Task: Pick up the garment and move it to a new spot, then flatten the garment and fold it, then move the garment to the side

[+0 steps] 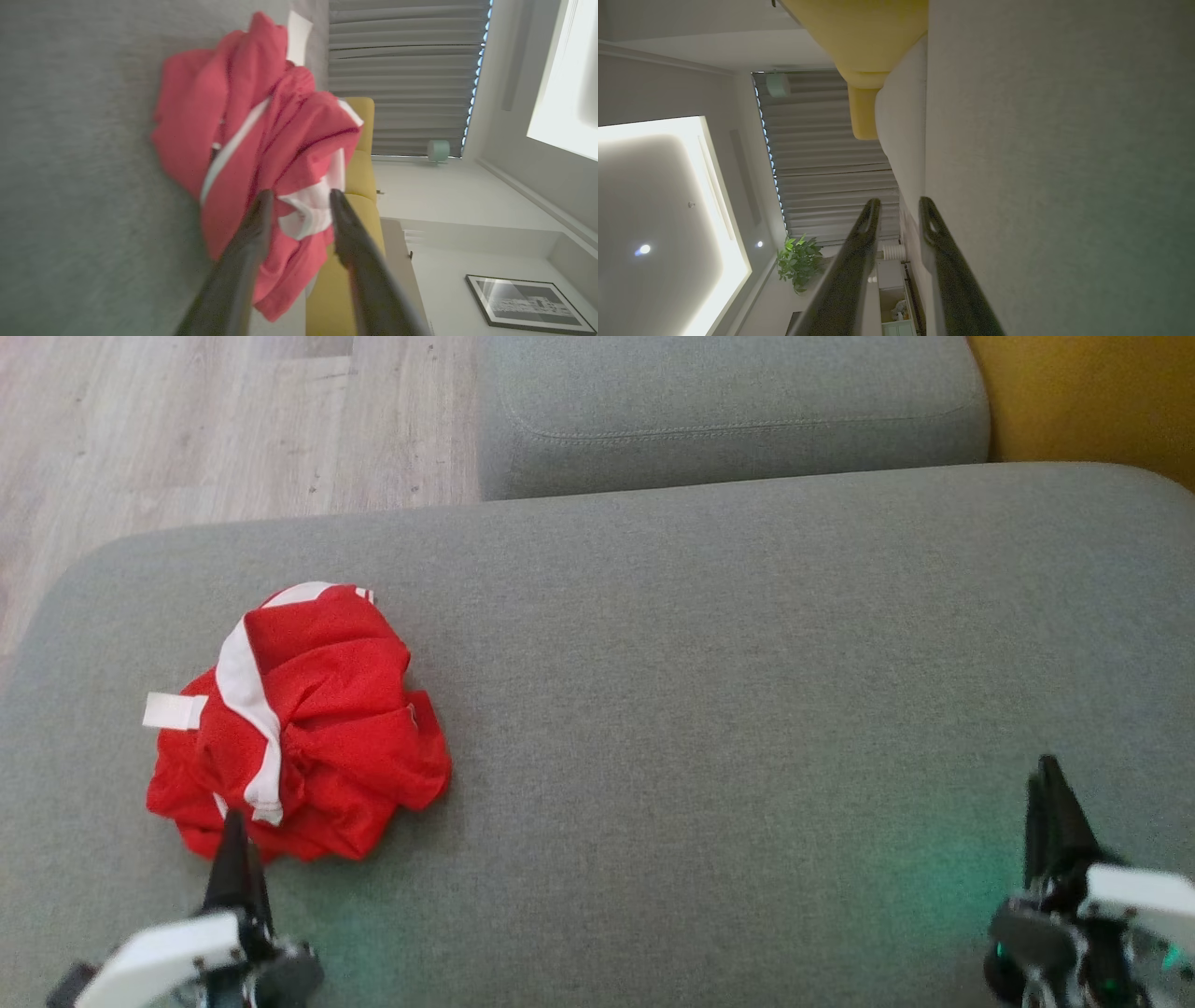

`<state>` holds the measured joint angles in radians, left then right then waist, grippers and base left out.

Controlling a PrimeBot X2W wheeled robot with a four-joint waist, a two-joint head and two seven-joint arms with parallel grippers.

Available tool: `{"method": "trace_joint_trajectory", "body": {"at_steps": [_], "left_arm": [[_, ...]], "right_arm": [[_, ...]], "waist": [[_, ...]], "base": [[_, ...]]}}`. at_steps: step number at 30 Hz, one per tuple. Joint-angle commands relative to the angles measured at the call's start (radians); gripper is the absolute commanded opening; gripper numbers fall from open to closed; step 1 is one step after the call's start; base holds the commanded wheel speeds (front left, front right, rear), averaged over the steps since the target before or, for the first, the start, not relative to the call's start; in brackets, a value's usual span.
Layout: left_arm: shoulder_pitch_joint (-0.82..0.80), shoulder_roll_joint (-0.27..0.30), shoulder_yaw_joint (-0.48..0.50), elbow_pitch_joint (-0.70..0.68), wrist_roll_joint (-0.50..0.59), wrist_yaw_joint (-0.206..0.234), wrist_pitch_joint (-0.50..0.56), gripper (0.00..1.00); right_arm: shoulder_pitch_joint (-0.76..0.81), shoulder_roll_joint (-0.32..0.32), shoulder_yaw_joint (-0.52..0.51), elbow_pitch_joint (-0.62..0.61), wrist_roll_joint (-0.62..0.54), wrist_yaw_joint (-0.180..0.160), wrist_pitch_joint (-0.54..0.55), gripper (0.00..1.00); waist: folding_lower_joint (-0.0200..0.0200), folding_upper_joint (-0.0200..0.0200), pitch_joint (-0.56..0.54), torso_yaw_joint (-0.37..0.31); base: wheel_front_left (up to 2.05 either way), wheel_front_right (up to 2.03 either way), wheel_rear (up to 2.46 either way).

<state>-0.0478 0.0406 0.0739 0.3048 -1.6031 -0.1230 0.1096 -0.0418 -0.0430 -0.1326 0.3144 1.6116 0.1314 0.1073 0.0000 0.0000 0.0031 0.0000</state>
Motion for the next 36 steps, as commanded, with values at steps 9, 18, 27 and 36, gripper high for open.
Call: {"method": "trace_joint_trajectory", "body": {"at_steps": [9,18,27,36], "left_arm": [[0.003,0.000,-0.012,-0.009,0.020,-0.001,-0.026,1.00],[0.000,0.001,-0.013,-0.018,0.068,0.003,-0.053,1.00],[-0.008,0.002,-0.003,-0.048,0.140,0.020,-0.076,1.00],[-0.020,0.003,-0.009,-0.108,0.258,0.047,-0.103,1.00]], "right_arm": [[0.002,0.000,0.017,-0.011,-0.019,0.000,-0.026,1.00],[-0.003,-0.001,0.025,-0.018,-0.089,0.000,-0.052,1.00],[-0.011,-0.001,0.023,-0.043,-0.206,0.000,-0.076,1.00],[-0.017,-0.002,0.035,-0.098,-0.400,0.000,-0.102,1.00]], "waist": [[0.0000,0.0000,0.000,0.000],[0.0000,0.0000,-0.001,0.002],[0.0000,0.0000,0.001,0.005],[0.0000,0.0000,0.008,0.003]], "base": [[0.00,0.00,0.00],[0.00,0.00,0.00],[0.00,0.00,0.00],[0.00,0.00,0.00]]}}
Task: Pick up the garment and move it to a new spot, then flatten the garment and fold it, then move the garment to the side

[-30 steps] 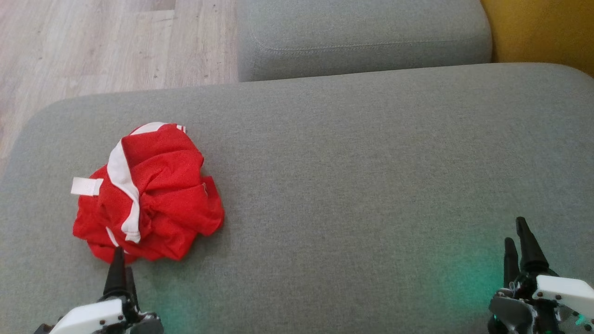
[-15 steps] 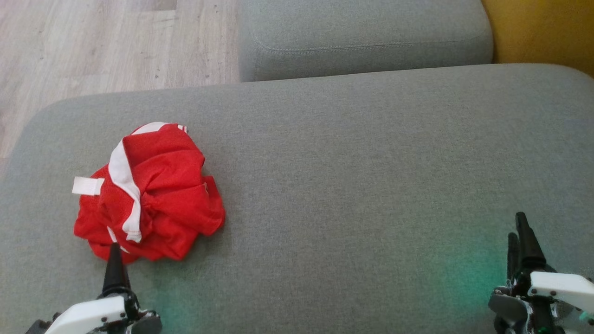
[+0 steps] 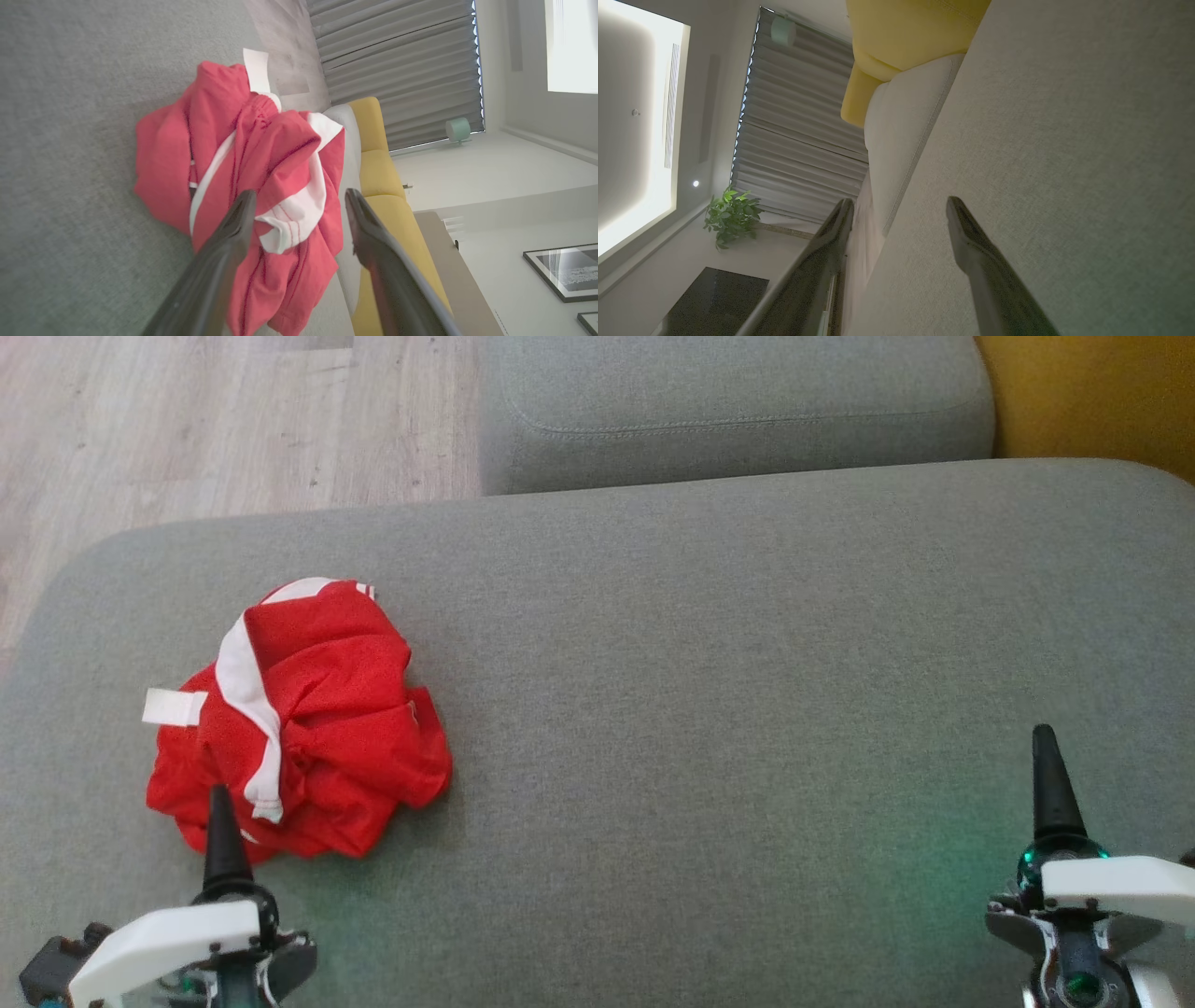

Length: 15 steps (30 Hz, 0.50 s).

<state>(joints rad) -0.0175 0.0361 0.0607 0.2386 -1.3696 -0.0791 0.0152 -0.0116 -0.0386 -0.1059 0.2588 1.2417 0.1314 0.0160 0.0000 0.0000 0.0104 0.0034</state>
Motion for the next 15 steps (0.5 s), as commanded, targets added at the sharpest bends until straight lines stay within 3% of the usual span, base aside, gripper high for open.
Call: {"method": "trace_joint_trajectory", "body": {"at_steps": [1,15], "left_arm": [[-0.052,0.007,0.002,-0.048,0.040,0.006,-0.012,1.00],[-0.065,0.008,-0.057,-0.114,0.280,0.021,-0.053,1.00]], "right_arm": [[-0.048,-0.006,0.011,-0.047,-0.053,0.000,-0.014,1.00],[-0.053,-0.007,0.041,-0.118,-0.332,0.000,-0.055,1.00]], "waist": [[0.0000,0.0000,0.001,-0.001],[0.0000,0.0000,0.004,-0.005]], "base": [[0.00,0.00,0.00],[0.00,0.00,0.00]]}}
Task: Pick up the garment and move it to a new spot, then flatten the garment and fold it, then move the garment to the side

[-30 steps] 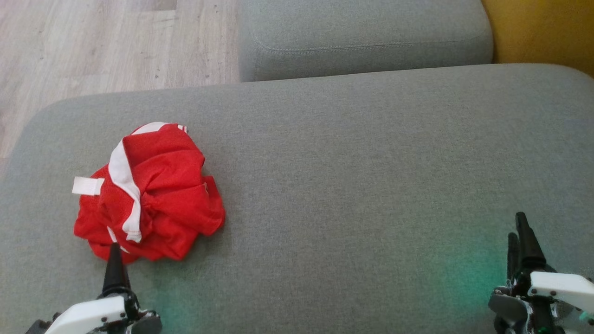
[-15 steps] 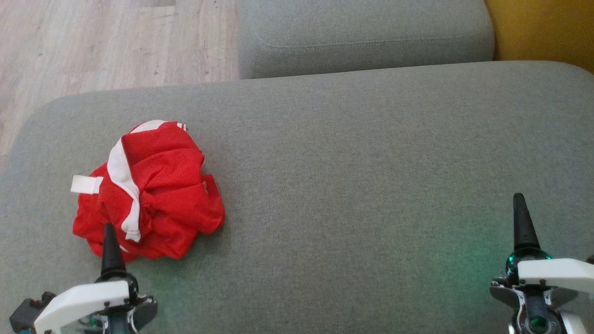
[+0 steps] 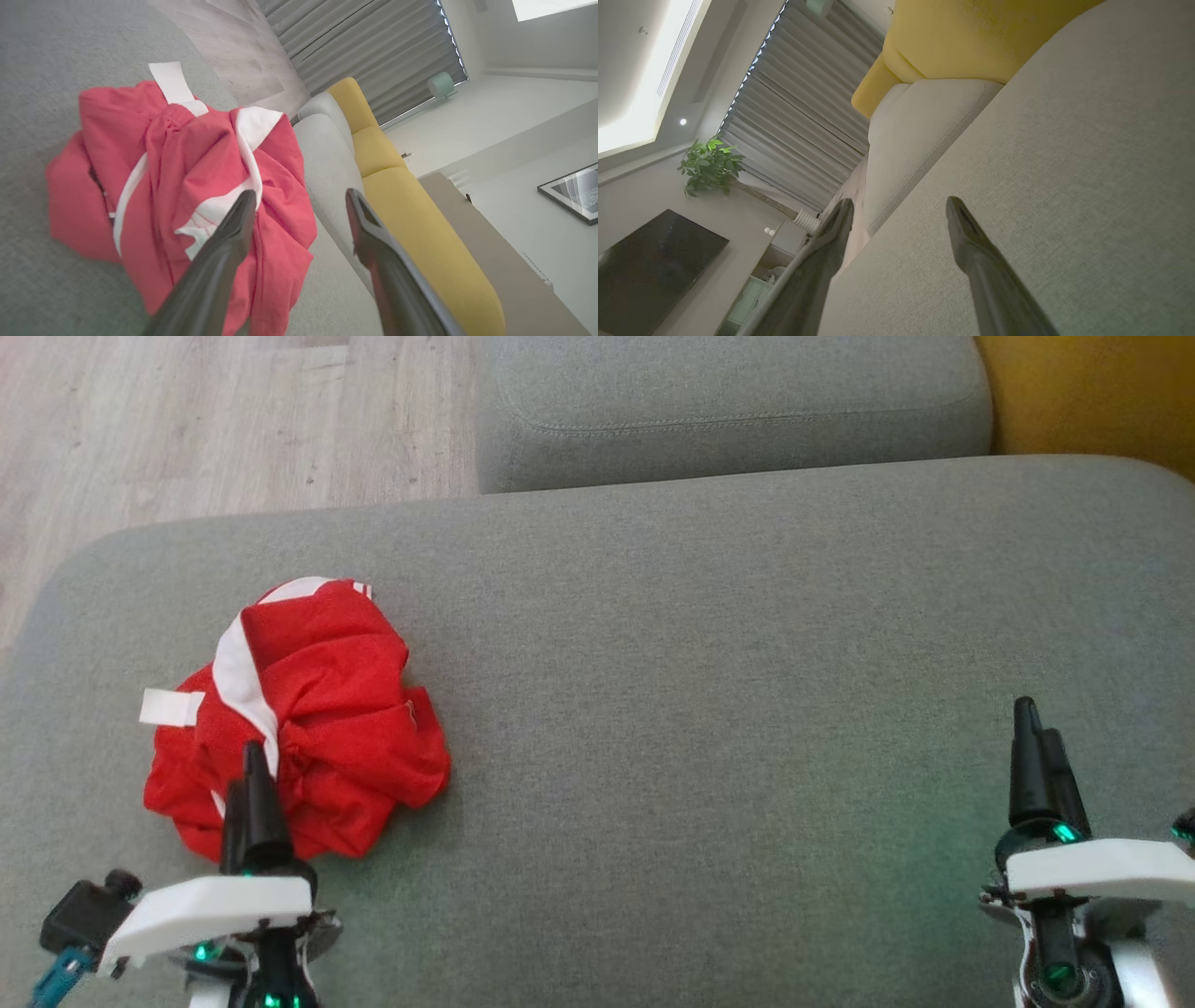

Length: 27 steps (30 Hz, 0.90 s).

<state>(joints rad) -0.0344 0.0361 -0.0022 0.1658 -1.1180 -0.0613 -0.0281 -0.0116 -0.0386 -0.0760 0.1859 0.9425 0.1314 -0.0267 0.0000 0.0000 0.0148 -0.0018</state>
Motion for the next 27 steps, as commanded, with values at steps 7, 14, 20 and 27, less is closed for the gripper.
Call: {"method": "trace_joint_trajectory", "body": {"at_steps": [7,14,20,27], "left_arm": [[-0.056,0.009,-0.036,-0.049,0.173,0.010,-0.034,1.00],[-0.059,0.009,-0.070,-0.051,0.307,0.017,-0.054,1.00],[-0.068,0.012,-0.099,-0.048,0.415,0.025,-0.072,1.00],[-0.081,0.021,-0.135,-0.047,0.525,0.042,-0.093,1.00]], "right_arm": [[-0.053,-0.008,0.026,-0.066,-0.156,0.000,-0.036,1.00],[-0.055,-0.008,0.043,-0.075,-0.267,0.000,-0.057,1.00],[-0.057,-0.008,0.055,-0.086,-0.358,0.000,-0.075,1.00],[-0.059,-0.009,0.073,-0.103,-0.464,0.000,-0.095,1.00]], "waist": [[0.0000,0.0000,-0.002,0.004],[0.0000,0.0000,-0.001,0.003],[0.0000,0.0000,0.003,0.003],[0.0000,0.0000,0.007,0.004]], "base": [[0.00,0.00,0.00],[0.00,0.00,0.00],[0.00,0.00,0.00],[0.00,0.00,0.00]]}}
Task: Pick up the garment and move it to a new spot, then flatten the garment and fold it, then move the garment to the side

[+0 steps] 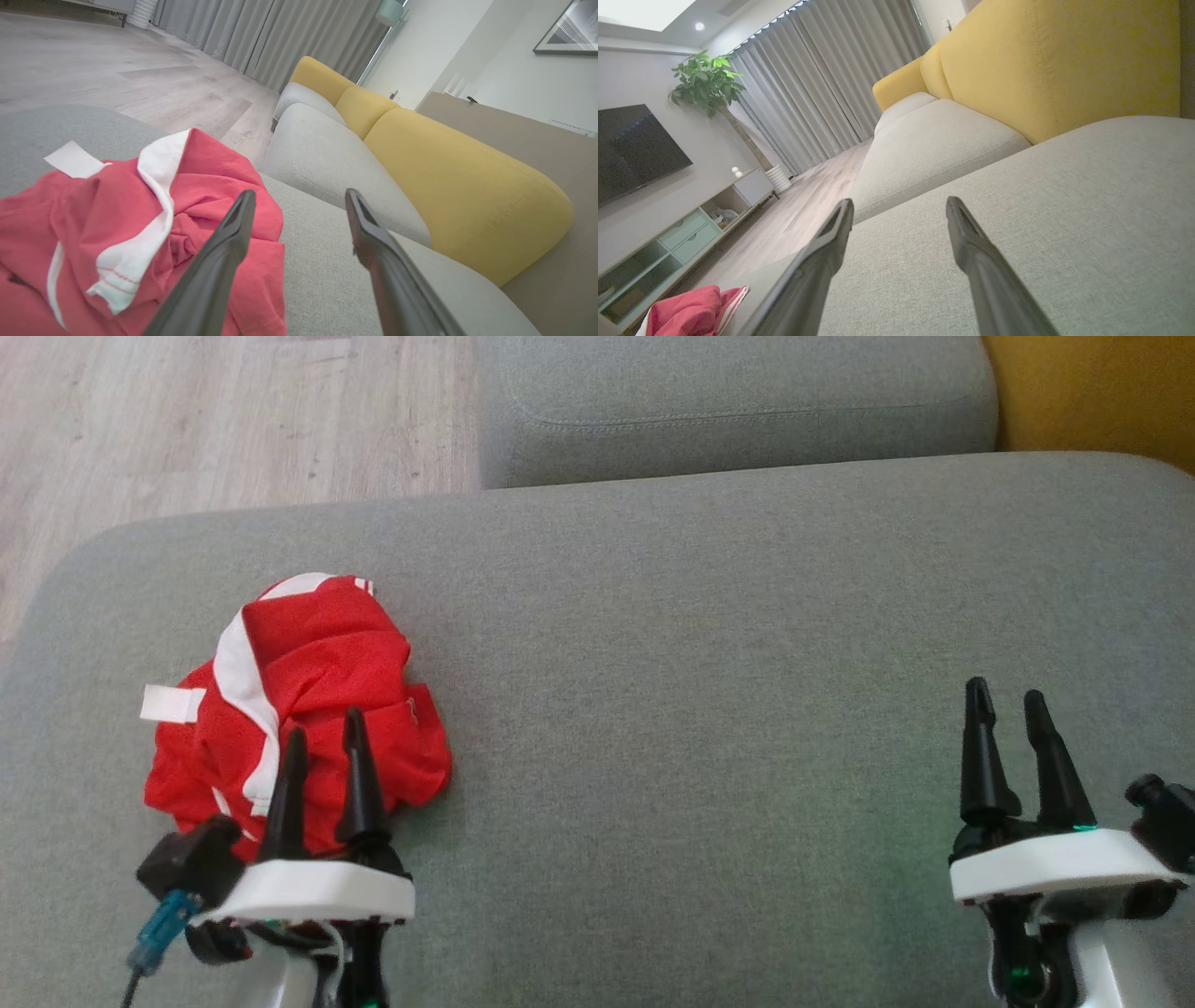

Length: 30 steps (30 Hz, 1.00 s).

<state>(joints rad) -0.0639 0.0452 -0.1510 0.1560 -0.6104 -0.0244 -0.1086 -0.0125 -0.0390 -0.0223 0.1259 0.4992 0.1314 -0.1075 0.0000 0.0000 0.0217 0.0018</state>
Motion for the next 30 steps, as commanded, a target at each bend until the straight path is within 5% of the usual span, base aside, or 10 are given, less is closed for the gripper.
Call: {"method": "trace_joint_trajectory", "body": {"at_steps": [1,30], "left_arm": [[-0.053,0.013,0.008,-0.038,0.032,0.008,-0.015,1.00],[-0.098,0.086,-0.177,-0.055,0.431,0.099,-0.102,1.00]], "right_arm": [[-0.058,-0.008,0.021,-0.045,-0.036,0.000,-0.017,1.00],[-0.057,-0.010,0.072,-0.094,-0.461,-0.001,-0.103,1.00]], "waist": [[0.0000,0.0000,0.000,0.000],[0.0000,0.0000,-0.012,0.000]], "base": [[0.00,0.00,0.00],[0.00,0.00,0.00]]}}
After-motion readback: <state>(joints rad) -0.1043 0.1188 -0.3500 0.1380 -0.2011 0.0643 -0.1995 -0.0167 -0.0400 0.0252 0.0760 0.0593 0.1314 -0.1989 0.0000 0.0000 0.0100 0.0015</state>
